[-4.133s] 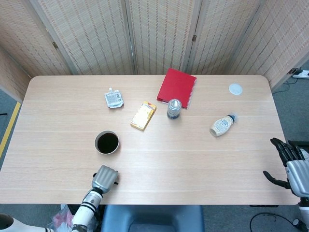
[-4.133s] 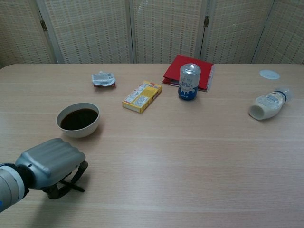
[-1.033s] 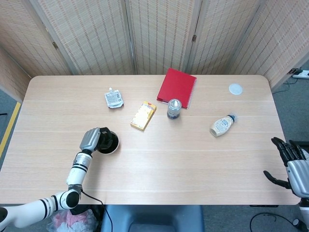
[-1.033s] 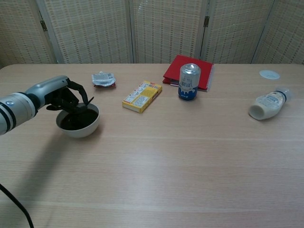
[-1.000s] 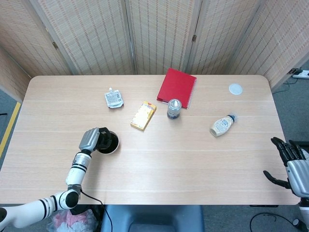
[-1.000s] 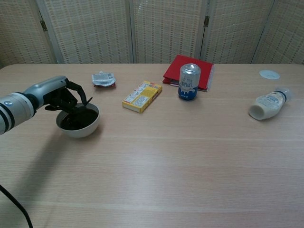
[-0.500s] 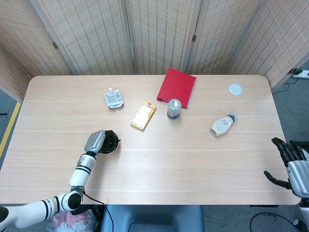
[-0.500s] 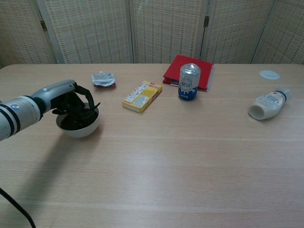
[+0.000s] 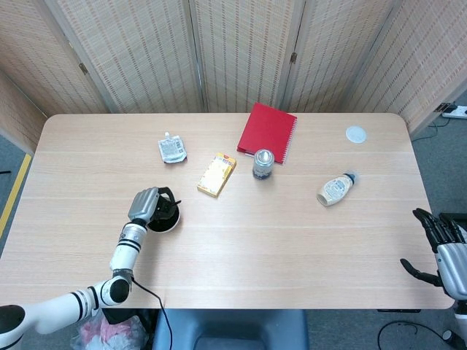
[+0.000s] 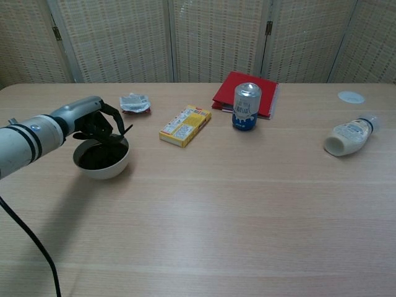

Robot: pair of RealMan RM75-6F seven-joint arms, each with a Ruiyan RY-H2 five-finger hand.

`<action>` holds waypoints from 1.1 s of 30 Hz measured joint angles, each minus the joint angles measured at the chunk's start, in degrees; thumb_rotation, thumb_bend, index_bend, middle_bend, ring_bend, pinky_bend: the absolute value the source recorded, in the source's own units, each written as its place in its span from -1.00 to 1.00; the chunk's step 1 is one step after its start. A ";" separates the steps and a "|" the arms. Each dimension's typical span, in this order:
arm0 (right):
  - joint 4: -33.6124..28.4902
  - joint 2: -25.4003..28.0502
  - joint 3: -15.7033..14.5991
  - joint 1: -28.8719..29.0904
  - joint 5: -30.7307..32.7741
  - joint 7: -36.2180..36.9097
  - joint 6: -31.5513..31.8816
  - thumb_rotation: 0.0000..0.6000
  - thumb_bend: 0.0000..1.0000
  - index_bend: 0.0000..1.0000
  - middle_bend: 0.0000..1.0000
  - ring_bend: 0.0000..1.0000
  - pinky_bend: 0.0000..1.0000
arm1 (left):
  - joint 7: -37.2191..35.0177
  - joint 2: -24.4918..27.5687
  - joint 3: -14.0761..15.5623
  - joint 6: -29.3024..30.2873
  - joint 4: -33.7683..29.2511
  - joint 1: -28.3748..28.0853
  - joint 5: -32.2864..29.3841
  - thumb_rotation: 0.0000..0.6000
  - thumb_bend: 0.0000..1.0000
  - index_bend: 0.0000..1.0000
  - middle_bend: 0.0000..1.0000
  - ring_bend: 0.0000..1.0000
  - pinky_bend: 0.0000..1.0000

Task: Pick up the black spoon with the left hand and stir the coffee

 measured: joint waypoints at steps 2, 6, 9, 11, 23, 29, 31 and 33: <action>-0.02 0.00 0.03 0.08 -0.10 -0.08 -0.02 1.00 -0.75 -1.00 -0.81 -0.68 -0.84 | -0.07 0.48 0.07 0.04 -0.16 0.40 -0.11 1.00 0.03 0.30 0.84 0.82 1.00; -0.03 -0.03 0.07 0.33 -0.26 -0.16 -0.27 1.00 -0.75 -1.00 -0.81 -0.67 -0.84 | -0.11 1.84 1.12 0.88 -2.39 1.63 1.04 1.00 0.03 0.30 0.84 0.82 1.00; -0.02 -0.11 0.08 0.56 -0.40 -0.23 -0.53 1.00 -0.75 -1.00 -0.81 -0.67 -0.84 | -0.25 2.77 1.98 1.60 -4.43 2.58 2.10 1.00 0.03 0.30 0.84 0.82 1.00; -0.07 -0.09 0.10 0.62 -0.43 -0.29 -0.55 1.00 -0.75 -1.00 -0.81 -0.67 -0.84 | -0.43 3.24 2.27 1.69 -5.52 2.94 2.45 1.00 0.03 0.30 0.84 0.82 1.00; -0.26 0.16 0.01 0.03 -0.07 -0.23 0.03 1.00 -0.75 -1.00 -0.81 -0.67 -0.84 | 1.09 1.02 1.75 -0.03 -5.06 0.61 1.47 1.00 0.03 0.30 0.84 0.82 1.00; -0.25 0.19 0.03 -0.02 -0.02 -0.15 0.02 1.00 -0.75 -1.00 -0.81 -0.67 -0.84 | 2.41 0.01 0.45 -0.24 -2.50 -0.88 -0.23 1.00 0.03 0.30 0.84 0.82 1.00; -0.22 0.17 0.03 -0.01 0.00 -0.11 -0.01 1.00 -0.75 -1.00 -0.81 -0.67 -0.84 | 2.63 0.12 0.13 -0.38 -1.94 -1.03 -0.98 1.00 0.03 0.31 0.84 0.82 1.00; -0.17 0.13 0.05 0.03 -0.05 -0.09 -0.02 1.00 -0.75 -1.00 -0.81 -0.67 -0.84 | 2.77 0.56 0.09 -0.47 -1.76 -0.95 -1.37 1.00 0.03 0.31 0.84 0.82 1.00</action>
